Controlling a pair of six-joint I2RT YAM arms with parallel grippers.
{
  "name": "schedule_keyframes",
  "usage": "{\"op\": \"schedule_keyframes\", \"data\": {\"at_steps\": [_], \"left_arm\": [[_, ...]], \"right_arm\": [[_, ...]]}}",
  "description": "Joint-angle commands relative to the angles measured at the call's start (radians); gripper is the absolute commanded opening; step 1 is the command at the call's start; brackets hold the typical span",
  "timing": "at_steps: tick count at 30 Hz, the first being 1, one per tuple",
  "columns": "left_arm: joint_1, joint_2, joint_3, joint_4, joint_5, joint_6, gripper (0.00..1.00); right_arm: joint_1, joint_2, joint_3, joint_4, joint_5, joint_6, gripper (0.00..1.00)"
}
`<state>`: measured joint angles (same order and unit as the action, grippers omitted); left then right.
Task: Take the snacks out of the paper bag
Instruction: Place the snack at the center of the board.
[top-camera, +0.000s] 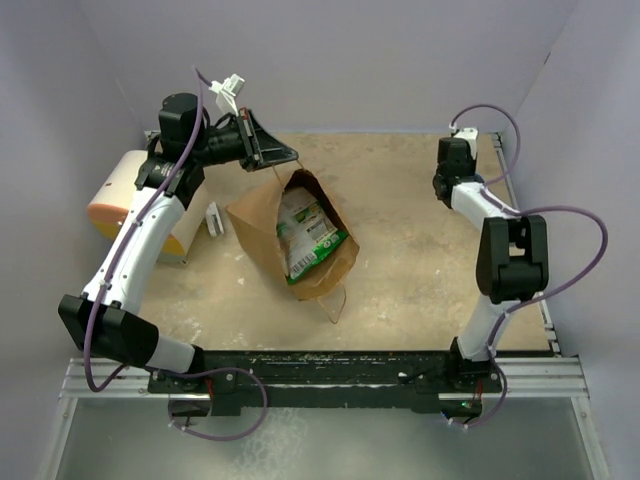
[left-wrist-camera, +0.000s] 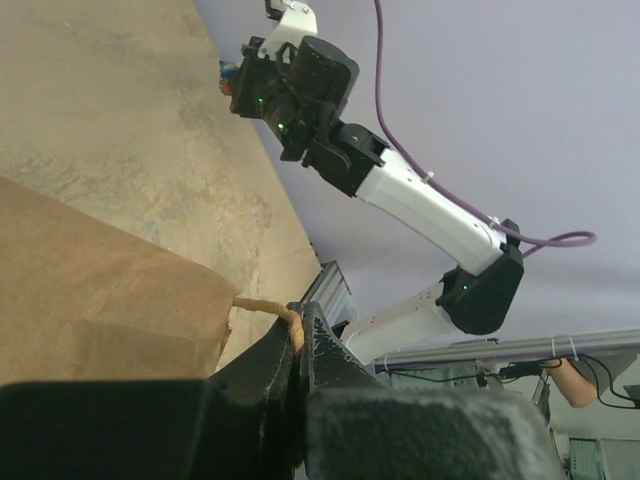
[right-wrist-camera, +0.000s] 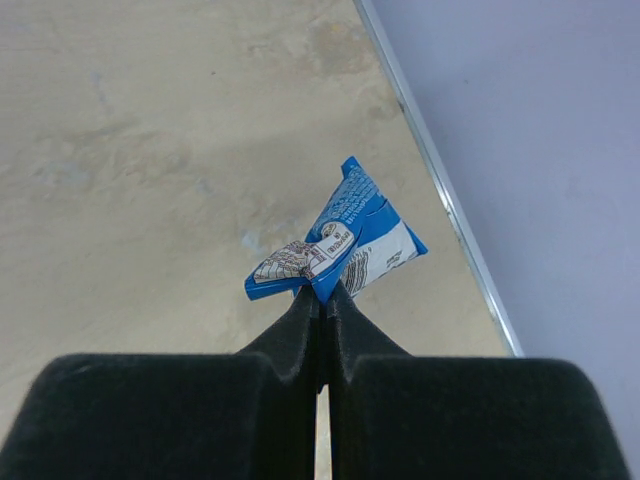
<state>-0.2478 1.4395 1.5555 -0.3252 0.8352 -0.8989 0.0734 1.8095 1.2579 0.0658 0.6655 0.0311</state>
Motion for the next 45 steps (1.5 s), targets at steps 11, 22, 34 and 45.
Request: {"op": "schedule_keyframes", "data": {"at_steps": [11, 22, 34, 45], "left_arm": [[0.017, -0.007, 0.035, 0.046, 0.02, 0.021, 0.0], [0.019, 0.002, 0.043, 0.043, 0.018, 0.033, 0.0], [0.019, 0.003, 0.038, 0.054, 0.03, 0.022, 0.0], [0.019, -0.009, 0.002, 0.071, 0.04, 0.006, 0.0]], "right_arm": [[-0.006, 0.268, 0.281, -0.135, 0.066, 0.062, 0.0], [0.007, 0.168, 0.115, -0.184, 0.079, 0.165, 0.0], [0.025, 0.061, 0.026, -0.217, -0.047, 0.234, 0.42], [0.075, -0.344, -0.22, -0.148, -0.621, 0.144, 0.63]]}}
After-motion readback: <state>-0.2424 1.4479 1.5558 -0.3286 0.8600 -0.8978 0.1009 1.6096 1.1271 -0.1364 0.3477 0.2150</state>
